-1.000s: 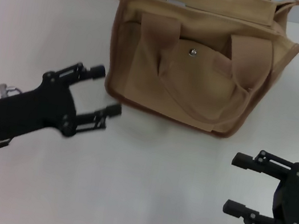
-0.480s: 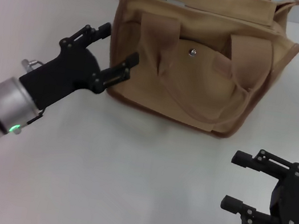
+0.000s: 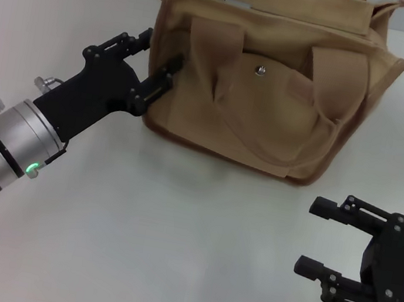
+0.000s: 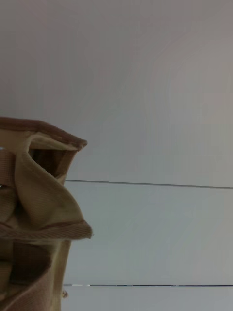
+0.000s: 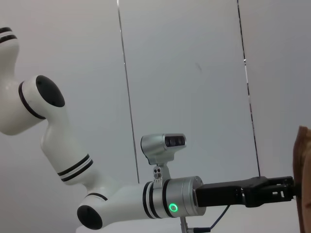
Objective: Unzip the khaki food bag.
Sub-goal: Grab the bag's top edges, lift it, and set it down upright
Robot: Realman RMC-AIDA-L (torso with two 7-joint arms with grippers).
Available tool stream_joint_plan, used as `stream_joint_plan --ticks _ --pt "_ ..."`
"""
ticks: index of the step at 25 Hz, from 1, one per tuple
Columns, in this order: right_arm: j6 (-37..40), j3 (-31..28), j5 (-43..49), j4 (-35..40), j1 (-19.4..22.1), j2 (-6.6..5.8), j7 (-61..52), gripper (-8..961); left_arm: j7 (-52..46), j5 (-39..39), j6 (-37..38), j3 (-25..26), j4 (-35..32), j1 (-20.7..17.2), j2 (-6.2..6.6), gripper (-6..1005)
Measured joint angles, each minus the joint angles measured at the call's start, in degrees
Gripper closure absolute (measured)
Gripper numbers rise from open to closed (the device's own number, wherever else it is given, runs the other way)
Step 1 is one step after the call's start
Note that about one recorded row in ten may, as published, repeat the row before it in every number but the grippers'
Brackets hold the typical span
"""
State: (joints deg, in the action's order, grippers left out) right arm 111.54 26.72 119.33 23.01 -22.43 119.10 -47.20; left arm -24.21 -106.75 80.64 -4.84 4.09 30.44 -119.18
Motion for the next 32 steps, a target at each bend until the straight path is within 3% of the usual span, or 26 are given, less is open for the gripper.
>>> stream_joint_plan --ticks 13,18,23,25,26,30,31,32 --pt "-0.9 -0.2 -0.2 -0.3 -0.1 0.00 0.0 304 0.0 0.0 0.2 0.0 0.3 0.2 0.01 703" --pt "-0.9 -1.5 -0.2 -0.3 0.1 0.00 0.0 312 -0.4 0.0 1.8 0.0 -0.4 -0.5 0.28 929" --pt "-1.0 -3.6 -0.2 -0.4 0.2 -0.01 0.0 320 -1.3 -0.1 5.5 2.3 -3.1 -1.5 0.48 956" --pt "-1.2 -5.2 -0.2 -0.7 0.1 -0.01 -0.1 323 -3.2 -0.1 7.0 5.8 -5.1 -1.9 0.53 956" --pt "-1.5 -7.5 -0.2 -1.4 0.0 -0.01 -0.4 324 -6.1 0.0 8.2 10.4 -7.1 -2.0 0.60 956" --pt "-2.6 -10.5 -0.2 -2.4 0.2 -0.06 -0.5 331 -10.7 0.2 11.9 13.7 -10.0 -1.9 0.81 955" --pt "-3.3 -11.9 -0.2 -2.9 0.4 -0.09 -0.5 332 -13.4 0.0 17.3 13.4 -11.5 -1.7 0.90 955" --pt "-3.3 -11.9 -0.2 -2.9 0.4 -0.09 -0.5 334 -13.4 0.0 17.3 13.4 -11.5 -1.7 0.90 955"
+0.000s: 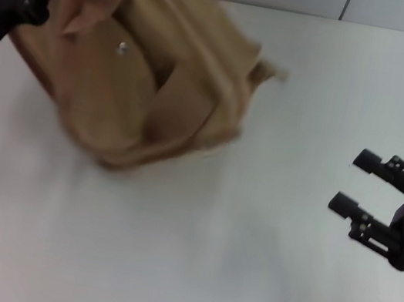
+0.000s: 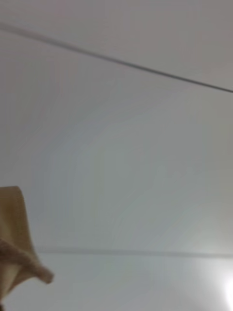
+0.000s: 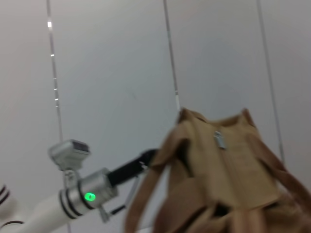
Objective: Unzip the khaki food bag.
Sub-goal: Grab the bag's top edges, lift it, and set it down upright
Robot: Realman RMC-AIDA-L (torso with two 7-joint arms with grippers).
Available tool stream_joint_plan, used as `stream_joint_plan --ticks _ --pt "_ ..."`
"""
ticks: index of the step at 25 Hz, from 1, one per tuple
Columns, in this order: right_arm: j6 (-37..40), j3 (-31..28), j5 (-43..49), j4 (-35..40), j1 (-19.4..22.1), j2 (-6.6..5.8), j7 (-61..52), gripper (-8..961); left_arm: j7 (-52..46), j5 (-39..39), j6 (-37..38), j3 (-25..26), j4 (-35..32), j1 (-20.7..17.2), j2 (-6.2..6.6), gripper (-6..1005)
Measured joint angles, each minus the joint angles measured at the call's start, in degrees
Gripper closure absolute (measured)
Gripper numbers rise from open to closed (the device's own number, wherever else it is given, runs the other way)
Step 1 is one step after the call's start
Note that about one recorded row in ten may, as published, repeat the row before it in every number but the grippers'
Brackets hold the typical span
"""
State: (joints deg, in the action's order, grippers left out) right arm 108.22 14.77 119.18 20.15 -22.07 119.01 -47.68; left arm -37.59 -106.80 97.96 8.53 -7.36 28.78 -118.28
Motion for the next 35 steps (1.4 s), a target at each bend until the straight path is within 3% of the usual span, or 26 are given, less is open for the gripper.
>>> stream_joint_plan --ticks 3,4,8,9,14,17,29,35 --pt "-0.8 -2.6 0.0 -1.2 0.1 0.00 0.0 339 -0.9 -0.7 7.0 -2.8 -0.2 0.3 -0.26 955" --pt "-1.0 -3.9 0.0 -1.7 0.2 -0.01 0.0 341 0.5 -0.9 8.0 -6.7 0.8 0.6 -0.55 955" --pt "-1.0 -4.8 0.0 -2.2 0.1 0.01 0.2 347 6.7 -1.0 5.1 -12.6 4.7 0.9 -0.76 955" --pt "-1.1 -4.6 0.0 -2.3 -0.2 0.08 0.5 349 12.5 -1.1 2.3 -15.3 8.4 0.8 -0.83 955" --pt "-1.3 -4.3 0.3 -4.2 -0.7 0.17 3.4 357 25.1 -1.1 0.2 -17.9 15.2 -1.2 -0.93 955" --pt "-1.9 -4.2 0.4 -5.4 -1.2 0.21 4.8 361 26.9 -1.1 0.4 -17.9 16.1 -1.9 -0.93 955" --pt "-20.2 -4.9 0.2 -25.0 -8.6 0.78 21.7 381 27.3 -1.8 -0.6 -18.3 17.7 -2.2 -0.90 955" --pt "-22.6 -5.6 0.2 -28.8 -9.5 0.88 26.0 401 27.3 -1.8 -1.1 -18.3 17.7 -2.4 -0.90 956"
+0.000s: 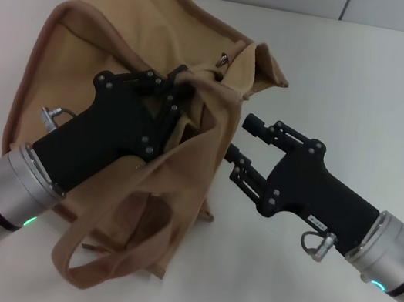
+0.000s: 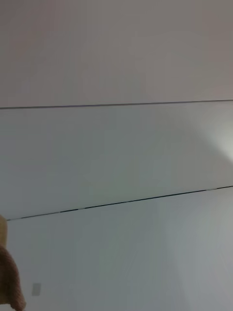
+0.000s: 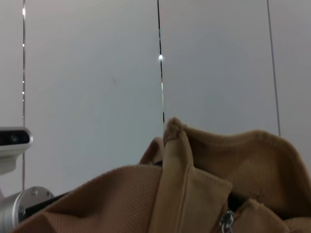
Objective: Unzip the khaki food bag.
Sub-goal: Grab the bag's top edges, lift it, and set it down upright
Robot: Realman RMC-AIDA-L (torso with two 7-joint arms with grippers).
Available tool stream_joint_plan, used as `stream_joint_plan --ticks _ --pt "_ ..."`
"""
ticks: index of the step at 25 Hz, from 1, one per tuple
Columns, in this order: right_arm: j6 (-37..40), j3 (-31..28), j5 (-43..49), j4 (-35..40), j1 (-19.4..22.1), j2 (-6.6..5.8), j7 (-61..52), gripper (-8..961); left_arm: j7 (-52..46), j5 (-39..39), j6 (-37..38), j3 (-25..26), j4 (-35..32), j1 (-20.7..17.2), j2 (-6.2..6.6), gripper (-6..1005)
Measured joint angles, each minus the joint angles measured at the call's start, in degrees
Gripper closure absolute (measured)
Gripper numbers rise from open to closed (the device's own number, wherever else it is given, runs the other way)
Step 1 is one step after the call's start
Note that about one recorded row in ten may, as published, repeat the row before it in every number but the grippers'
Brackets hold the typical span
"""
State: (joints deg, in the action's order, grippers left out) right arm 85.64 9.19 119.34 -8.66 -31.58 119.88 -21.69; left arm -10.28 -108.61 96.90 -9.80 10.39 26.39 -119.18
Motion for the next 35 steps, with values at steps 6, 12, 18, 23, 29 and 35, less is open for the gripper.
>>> stream_joint_plan --ticks 6,12,18,23,29,35 --pt "-1.4 -1.8 0.0 -2.1 -0.1 0.02 2.7 509 0.0 0.0 -0.2 0.0 0.3 0.0 0.00 956" --pt "-3.5 -1.8 0.1 -2.8 -0.9 0.00 3.3 728 0.0 0.0 -0.7 0.0 0.7 0.3 0.00 956" --pt "-3.7 -1.8 0.2 -4.5 -0.9 0.00 6.9 832 0.0 -0.1 -1.4 0.0 0.9 0.3 0.00 956" --pt "-3.7 -1.8 0.1 -4.6 -0.9 0.00 7.1 868 0.0 -0.1 -1.7 0.0 1.3 0.2 0.00 956" --pt "-3.7 -2.9 -0.1 -4.8 -0.4 0.00 7.1 926 0.0 -0.1 -2.3 0.0 1.5 0.3 0.00 955" --pt "-3.8 -3.2 -0.1 -4.8 -0.2 0.00 7.1 951 0.0 -0.1 -1.9 0.2 1.5 0.2 0.00 951"
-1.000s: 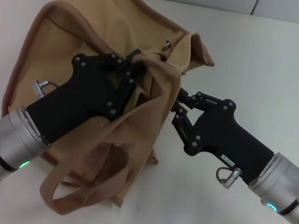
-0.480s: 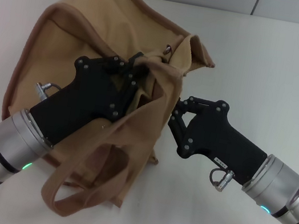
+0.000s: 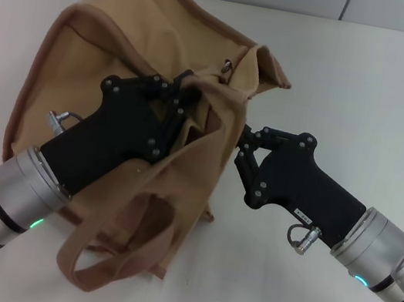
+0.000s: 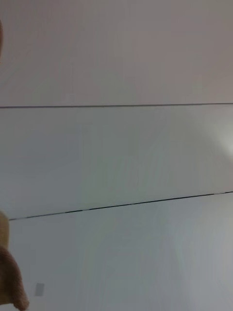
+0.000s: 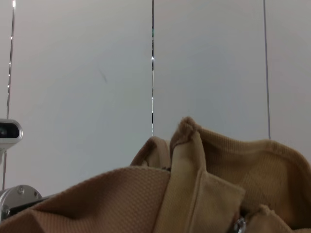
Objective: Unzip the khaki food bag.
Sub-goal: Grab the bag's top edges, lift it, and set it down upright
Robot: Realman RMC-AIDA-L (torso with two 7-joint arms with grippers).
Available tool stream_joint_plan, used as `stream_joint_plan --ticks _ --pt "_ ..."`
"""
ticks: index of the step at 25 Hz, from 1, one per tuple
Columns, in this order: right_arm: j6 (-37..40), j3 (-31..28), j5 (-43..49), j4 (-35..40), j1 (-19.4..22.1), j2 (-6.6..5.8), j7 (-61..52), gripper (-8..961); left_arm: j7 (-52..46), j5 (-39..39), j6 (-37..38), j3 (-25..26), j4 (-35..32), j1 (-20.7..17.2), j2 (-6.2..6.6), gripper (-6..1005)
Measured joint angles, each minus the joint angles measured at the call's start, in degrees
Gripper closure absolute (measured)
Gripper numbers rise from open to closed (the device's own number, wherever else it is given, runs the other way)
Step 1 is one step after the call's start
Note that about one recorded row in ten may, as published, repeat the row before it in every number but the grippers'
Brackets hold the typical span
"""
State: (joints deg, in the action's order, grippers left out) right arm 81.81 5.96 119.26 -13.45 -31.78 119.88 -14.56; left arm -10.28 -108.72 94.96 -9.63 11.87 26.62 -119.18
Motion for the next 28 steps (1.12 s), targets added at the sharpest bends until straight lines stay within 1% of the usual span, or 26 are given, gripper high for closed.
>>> stream_joint_plan --ticks 3,4,5,7,15,17,19,20,28 --pt "-0.8 0.0 0.0 0.0 0.0 0.00 0.0 950 0.0 0.3 1.0 0.7 0.5 0.0 0.01 949" --pt "-1.1 0.0 0.0 0.0 0.0 0.00 0.0 950 0.0 0.3 1.4 2.1 1.4 -0.1 0.00 949" --pt "-1.1 0.0 0.0 0.0 0.0 0.00 0.0 950 0.0 0.3 1.4 2.1 1.4 -0.1 0.00 948" --pt "-1.2 0.0 0.0 0.0 0.0 0.00 0.0 950 0.0 0.2 1.5 4.0 2.3 -0.3 0.00 947" --pt "-1.4 0.0 0.2 0.0 0.1 0.00 0.1 948 -0.7 0.3 2.0 6.6 3.6 -0.2 0.00 942" --pt "-1.5 0.0 0.2 0.1 0.2 0.00 0.1 945 -0.7 0.4 2.5 8.5 4.3 -0.8 -0.01 940" --pt "-1.8 0.0 0.3 0.2 0.3 0.00 0.1 942 -0.8 0.4 3.8 11.5 4.8 -2.0 0.00 939" --pt "-1.8 0.0 0.3 0.2 0.3 0.00 0.1 941 -0.8 0.4 3.8 11.5 4.8 -2.0 0.00 938" --pt "-2.0 0.0 0.2 0.3 0.8 0.01 0.1 930 -0.8 0.4 6.9 17.3 5.0 -5.1 0.00 933"
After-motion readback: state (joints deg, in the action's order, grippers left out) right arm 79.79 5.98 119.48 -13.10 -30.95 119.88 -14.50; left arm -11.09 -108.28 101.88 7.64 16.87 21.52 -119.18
